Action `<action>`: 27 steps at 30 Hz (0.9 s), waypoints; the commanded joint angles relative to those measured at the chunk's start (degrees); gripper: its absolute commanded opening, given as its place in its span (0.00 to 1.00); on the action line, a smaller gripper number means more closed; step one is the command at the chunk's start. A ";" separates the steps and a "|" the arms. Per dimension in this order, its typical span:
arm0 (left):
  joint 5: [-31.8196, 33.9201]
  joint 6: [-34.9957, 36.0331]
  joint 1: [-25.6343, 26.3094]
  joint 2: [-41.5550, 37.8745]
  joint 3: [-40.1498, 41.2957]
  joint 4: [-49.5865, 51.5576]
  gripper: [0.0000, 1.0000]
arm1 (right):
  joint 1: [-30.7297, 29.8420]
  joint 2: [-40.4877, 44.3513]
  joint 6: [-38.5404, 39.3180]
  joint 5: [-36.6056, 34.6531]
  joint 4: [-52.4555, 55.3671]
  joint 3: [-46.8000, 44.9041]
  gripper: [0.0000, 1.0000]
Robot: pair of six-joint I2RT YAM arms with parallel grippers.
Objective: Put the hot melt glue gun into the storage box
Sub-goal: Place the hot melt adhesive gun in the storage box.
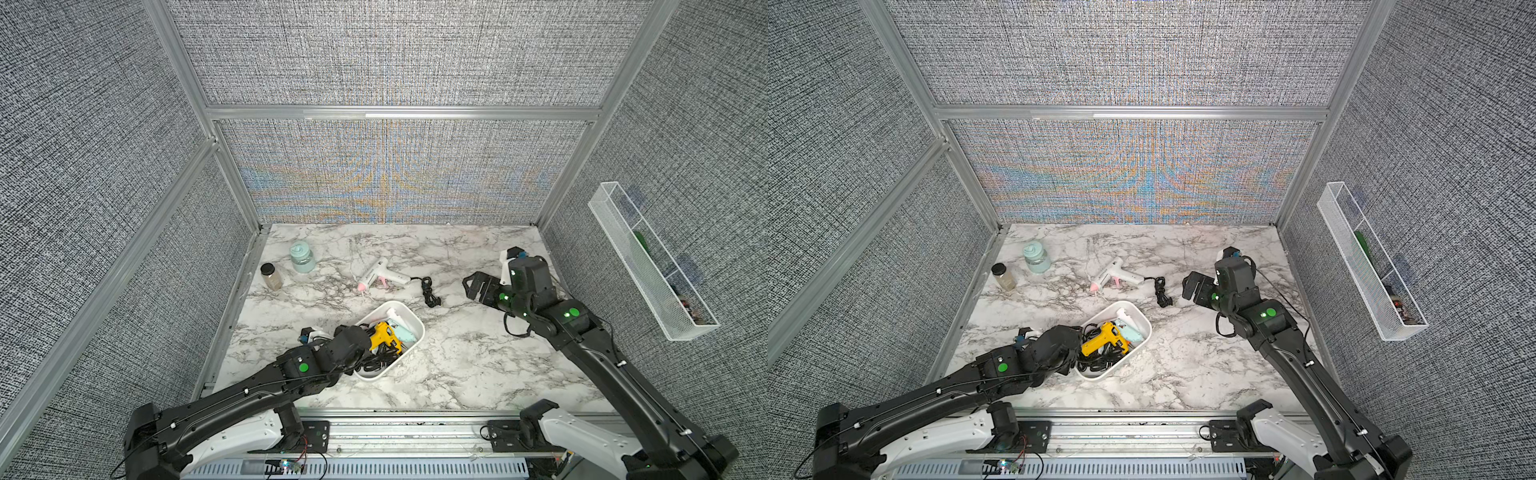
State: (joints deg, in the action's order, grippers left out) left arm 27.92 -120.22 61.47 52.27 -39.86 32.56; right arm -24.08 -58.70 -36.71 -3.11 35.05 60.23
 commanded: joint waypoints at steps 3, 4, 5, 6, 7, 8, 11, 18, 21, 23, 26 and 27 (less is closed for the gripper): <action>-5.77 -13.06 -2.42 6.80 3.76 -17.60 0.00 | -0.08 -0.11 0.27 0.14 -1.28 -0.05 0.99; -8.74 -12.78 -3.34 9.10 5.05 -21.99 0.00 | -0.09 -0.02 0.27 0.10 -1.30 -0.11 0.99; -11.44 -12.65 -4.08 11.74 5.99 -26.25 0.00 | -0.05 0.07 0.30 0.13 -1.23 -0.02 0.99; -12.97 -12.03 -4.82 14.41 6.73 -30.55 0.00 | -0.09 0.07 0.39 0.12 -1.14 -0.02 0.99; -14.48 -11.28 -5.75 16.53 6.89 -33.09 0.00 | -0.01 0.14 0.39 0.13 -1.07 0.02 0.99; -16.04 -10.39 -6.98 18.58 6.75 -35.27 0.00 | -0.09 0.16 0.48 0.13 -0.95 0.15 0.99; -19.83 -8.18 -9.96 23.30 5.76 -38.64 0.00 | -0.09 0.29 0.46 0.08 -0.77 0.33 0.99; -26.64 -4.82 -11.93 31.18 -0.26 -41.06 0.00 | -0.05 0.17 0.50 0.12 -1.16 0.68 0.99; -27.40 -2.46 -13.57 29.57 -1.37 -40.06 0.00 | -0.09 -0.58 0.75 0.47 -1.37 1.95 0.99; -25.90 -0.12 -14.63 26.06 -2.80 -34.91 0.05 | -0.15 -1.66 1.38 0.89 -1.64 3.25 0.99; -23.10 3.45 -16.23 19.73 -5.21 -25.35 0.28 | -0.76 -4.78 3.06 1.18 -1.71 6.11 0.99; -22.59 4.57 -16.80 17.60 -5.82 -22.68 0.38 | -1.08 -6.16 3.90 1.10 -1.76 7.26 0.99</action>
State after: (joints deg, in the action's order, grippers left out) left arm 3.16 -118.89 45.76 73.69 -44.34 0.71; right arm -24.56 -62.54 -35.38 -2.52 34.39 65.39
